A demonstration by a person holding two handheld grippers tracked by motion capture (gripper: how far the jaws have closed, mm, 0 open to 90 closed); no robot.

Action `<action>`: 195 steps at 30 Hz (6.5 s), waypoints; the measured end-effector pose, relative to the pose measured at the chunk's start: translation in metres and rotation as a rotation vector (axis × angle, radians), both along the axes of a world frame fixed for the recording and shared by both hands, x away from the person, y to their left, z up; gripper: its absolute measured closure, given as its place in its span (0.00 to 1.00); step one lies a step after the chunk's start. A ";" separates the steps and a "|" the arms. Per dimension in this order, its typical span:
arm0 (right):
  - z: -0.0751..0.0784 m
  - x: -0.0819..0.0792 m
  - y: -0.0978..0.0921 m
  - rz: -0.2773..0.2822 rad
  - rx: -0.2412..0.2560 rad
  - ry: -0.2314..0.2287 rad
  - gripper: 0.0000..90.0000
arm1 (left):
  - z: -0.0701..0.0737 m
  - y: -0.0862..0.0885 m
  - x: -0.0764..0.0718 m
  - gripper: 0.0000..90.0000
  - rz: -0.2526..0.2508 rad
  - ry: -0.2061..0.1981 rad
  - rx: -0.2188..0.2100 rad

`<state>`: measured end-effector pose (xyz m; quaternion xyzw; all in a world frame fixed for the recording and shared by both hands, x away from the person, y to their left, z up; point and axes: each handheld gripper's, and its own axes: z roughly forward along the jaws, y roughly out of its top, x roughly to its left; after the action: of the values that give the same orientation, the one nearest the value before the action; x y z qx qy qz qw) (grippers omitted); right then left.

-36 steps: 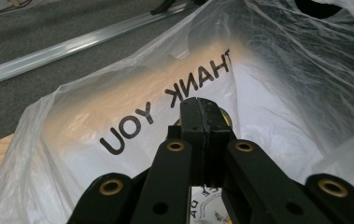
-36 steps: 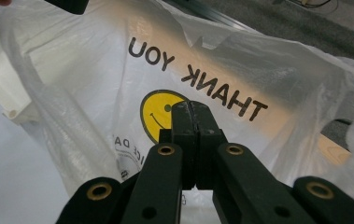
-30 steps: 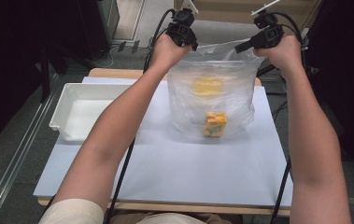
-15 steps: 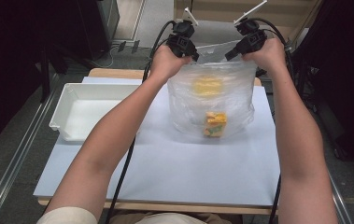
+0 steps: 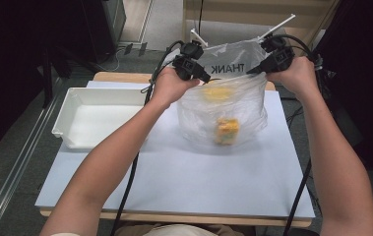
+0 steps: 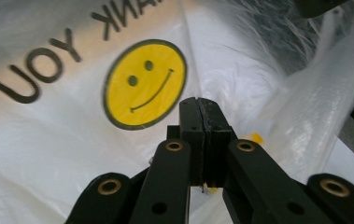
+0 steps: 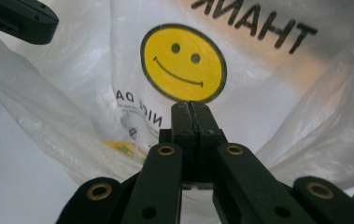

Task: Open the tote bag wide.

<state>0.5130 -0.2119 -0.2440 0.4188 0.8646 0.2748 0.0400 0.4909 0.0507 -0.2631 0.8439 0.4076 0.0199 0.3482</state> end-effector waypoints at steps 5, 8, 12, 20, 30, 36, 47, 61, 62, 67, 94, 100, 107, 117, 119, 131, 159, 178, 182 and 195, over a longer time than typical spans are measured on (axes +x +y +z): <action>-0.005 -0.017 -0.012 -0.008 -0.006 0.000 1.00 | -0.004 -0.004 -0.010 1.00 -0.025 -0.004 -0.008; -0.006 -0.027 -0.017 -0.020 0.012 -0.005 1.00 | -0.005 -0.006 -0.017 1.00 -0.039 -0.013 -0.013; -0.011 -0.042 -0.021 -0.019 0.035 -0.019 1.00 | -0.007 -0.008 -0.027 1.00 -0.062 -0.022 -0.010; -0.022 -0.072 -0.025 -0.011 0.038 -0.029 1.00 | -0.007 -0.006 -0.047 1.00 -0.097 -0.050 -0.019; -0.037 -0.102 -0.034 -0.020 0.077 -0.035 1.00 | -0.010 0.002 -0.060 0.99 -0.107 -0.071 -0.019; -0.045 -0.114 -0.032 -0.012 0.077 -0.028 1.00 | 0.007 0.003 -0.051 1.00 -0.090 -0.087 -0.022; -0.063 -0.127 -0.035 -0.016 0.080 -0.012 1.00 | -0.011 -0.007 -0.023 1.00 -0.040 -0.035 -0.001; -0.086 -0.130 -0.045 -0.051 0.118 -0.018 1.00 | -0.059 -0.007 -0.031 1.00 -0.051 0.006 0.009; -0.088 -0.129 -0.045 -0.055 0.125 -0.013 1.00 | -0.063 -0.006 -0.032 1.00 -0.051 0.008 0.005; -0.100 -0.125 -0.045 -0.067 0.142 -0.015 1.00 | -0.075 -0.002 -0.034 1.00 -0.054 0.014 -0.012; -0.151 -0.122 -0.047 -0.145 0.199 -0.016 1.00 | -0.129 0.017 -0.048 1.00 -0.053 0.011 -0.066; -0.158 -0.118 -0.055 -0.179 0.224 -0.045 1.00 | -0.133 0.022 -0.044 1.00 -0.063 -0.039 -0.072; -0.168 -0.113 -0.065 -0.222 0.247 -0.041 1.00 | -0.142 0.025 -0.038 1.00 -0.041 -0.016 -0.069; -0.189 -0.111 -0.063 -0.240 0.249 -0.009 1.00 | -0.159 0.023 -0.034 1.00 -0.037 0.001 -0.053; -0.192 -0.112 -0.062 -0.236 0.244 -0.009 1.00 | -0.162 0.023 -0.034 1.00 -0.039 0.008 -0.062; -0.205 -0.121 -0.056 -0.219 0.224 0.019 1.00 | -0.165 0.025 -0.044 1.00 -0.056 0.008 -0.036; -0.181 -0.143 -0.065 -0.224 0.220 -0.057 1.00 | -0.143 0.037 -0.059 1.00 -0.050 -0.012 -0.081; -0.105 -0.151 -0.036 -0.108 0.201 -0.157 1.00 | -0.074 0.041 -0.065 1.00 -0.105 -0.088 -0.108; -0.090 -0.135 -0.026 -0.091 0.187 -0.176 1.00 | -0.060 0.035 -0.053 1.00 -0.101 -0.096 -0.100; -0.097 -0.068 -0.018 -0.153 0.185 -0.129 1.00 | -0.071 0.016 -0.005 1.00 -0.062 -0.110 -0.075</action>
<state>0.4452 -0.2303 -0.3413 0.4667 0.7967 0.3761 0.0776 0.4858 0.0665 -0.3343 0.8401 0.3619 0.0399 0.4020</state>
